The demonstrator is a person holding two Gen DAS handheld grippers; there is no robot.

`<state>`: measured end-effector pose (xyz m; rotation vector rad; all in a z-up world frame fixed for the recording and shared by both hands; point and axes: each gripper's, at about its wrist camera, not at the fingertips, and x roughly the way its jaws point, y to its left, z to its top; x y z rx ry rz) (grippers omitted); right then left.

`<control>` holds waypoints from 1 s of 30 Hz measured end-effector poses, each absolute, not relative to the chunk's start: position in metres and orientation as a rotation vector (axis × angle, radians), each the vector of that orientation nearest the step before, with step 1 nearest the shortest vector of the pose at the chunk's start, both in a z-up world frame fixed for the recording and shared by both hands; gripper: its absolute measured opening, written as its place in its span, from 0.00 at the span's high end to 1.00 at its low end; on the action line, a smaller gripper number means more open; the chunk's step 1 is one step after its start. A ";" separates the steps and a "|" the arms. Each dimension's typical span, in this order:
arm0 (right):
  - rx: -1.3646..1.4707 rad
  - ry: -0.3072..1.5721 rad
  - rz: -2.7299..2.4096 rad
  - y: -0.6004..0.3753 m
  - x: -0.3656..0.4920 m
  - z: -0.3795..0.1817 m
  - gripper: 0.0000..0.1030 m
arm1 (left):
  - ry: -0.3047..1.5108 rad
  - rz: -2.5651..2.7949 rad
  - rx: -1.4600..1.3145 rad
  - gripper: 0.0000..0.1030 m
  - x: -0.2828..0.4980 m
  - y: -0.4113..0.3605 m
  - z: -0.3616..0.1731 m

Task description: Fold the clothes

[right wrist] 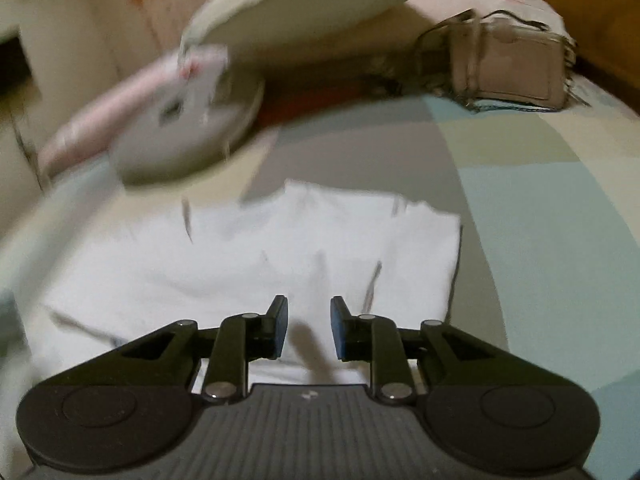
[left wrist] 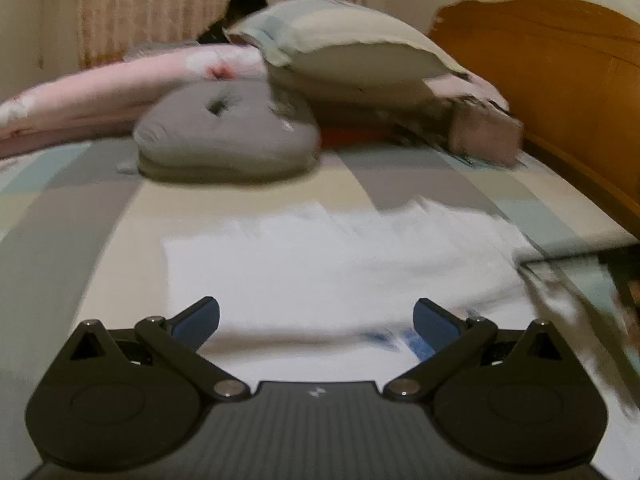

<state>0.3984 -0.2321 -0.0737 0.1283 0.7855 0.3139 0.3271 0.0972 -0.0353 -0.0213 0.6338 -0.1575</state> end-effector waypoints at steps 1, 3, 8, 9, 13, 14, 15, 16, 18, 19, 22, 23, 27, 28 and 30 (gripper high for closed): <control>0.097 0.795 0.311 -0.229 0.400 -0.080 0.74 | 0.645 -0.165 -0.041 0.01 0.341 0.102 -0.042; 0.086 0.784 0.308 -0.229 0.401 -0.086 0.74 | 0.673 -0.173 -0.080 0.01 0.367 0.112 -0.056; 0.058 0.779 0.326 -0.231 0.401 -0.088 0.76 | 0.741 -0.143 -0.092 0.01 0.383 0.134 -0.096; 0.053 0.774 0.328 -0.231 0.400 -0.088 0.76 | 0.747 -0.143 -0.074 0.01 0.381 0.134 -0.094; 0.051 0.756 0.326 -0.231 0.398 -0.090 0.75 | 0.749 -0.118 -0.043 0.01 0.381 0.135 -0.078; 0.052 0.753 0.325 -0.231 0.398 -0.090 0.75 | 0.732 -0.130 -0.049 0.01 0.386 0.138 -0.075; 0.053 0.751 0.325 -0.231 0.398 -0.090 0.75 | 0.720 -0.139 -0.055 0.01 0.392 0.139 -0.072; 0.054 0.749 0.325 -0.231 0.397 -0.090 0.75 | 0.717 -0.143 -0.062 0.01 0.400 0.140 -0.073; 0.056 0.747 0.327 -0.232 0.396 -0.091 0.75 | 0.734 -0.148 -0.077 0.01 0.417 0.142 -0.080; 0.060 0.746 0.330 -0.233 0.396 -0.091 0.75 | 0.764 -0.129 -0.087 0.01 0.426 0.145 -0.088; 0.071 0.743 0.334 -0.235 0.396 -0.092 0.75 | 0.764 -0.039 -0.055 0.01 0.439 0.151 -0.101; 0.071 0.740 0.334 -0.234 0.396 -0.092 0.75 | 0.782 -0.013 -0.038 0.01 0.441 0.150 -0.098; 0.071 0.742 0.335 -0.234 0.397 -0.090 0.75 | 0.766 -0.023 -0.012 0.01 0.431 0.148 -0.079; 0.077 0.751 0.330 -0.234 0.398 -0.086 0.74 | 0.747 -0.045 -0.003 0.01 0.424 0.144 -0.072; 0.082 0.734 0.310 -0.232 0.396 -0.076 0.72 | 0.707 -0.105 0.031 0.01 0.409 0.134 -0.064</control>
